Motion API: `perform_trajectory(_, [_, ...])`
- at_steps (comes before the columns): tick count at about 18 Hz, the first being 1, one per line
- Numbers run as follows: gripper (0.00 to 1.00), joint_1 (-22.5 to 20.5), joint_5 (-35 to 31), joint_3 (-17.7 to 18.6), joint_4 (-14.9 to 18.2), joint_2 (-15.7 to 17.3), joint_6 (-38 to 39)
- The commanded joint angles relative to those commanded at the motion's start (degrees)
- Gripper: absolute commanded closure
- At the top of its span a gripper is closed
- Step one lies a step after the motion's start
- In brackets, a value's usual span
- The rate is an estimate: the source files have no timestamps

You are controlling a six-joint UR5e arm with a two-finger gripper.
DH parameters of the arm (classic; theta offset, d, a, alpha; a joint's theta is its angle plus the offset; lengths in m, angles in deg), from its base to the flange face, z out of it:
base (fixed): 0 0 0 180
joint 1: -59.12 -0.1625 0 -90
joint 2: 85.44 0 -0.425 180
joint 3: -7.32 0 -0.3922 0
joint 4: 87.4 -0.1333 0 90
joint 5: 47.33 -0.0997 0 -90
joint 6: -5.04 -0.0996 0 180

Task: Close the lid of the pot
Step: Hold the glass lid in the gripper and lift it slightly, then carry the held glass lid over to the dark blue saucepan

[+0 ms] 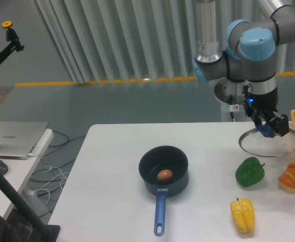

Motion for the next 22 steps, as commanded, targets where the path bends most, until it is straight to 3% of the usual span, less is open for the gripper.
perform_trajectory(15, [0.62, 0.70, 1.23, -0.09, 0.53, 0.61, 0.61])
perform_trajectory(22, [0.62, 2.02, 1.67, 0.18, 2.19, 2.46, 2.02])
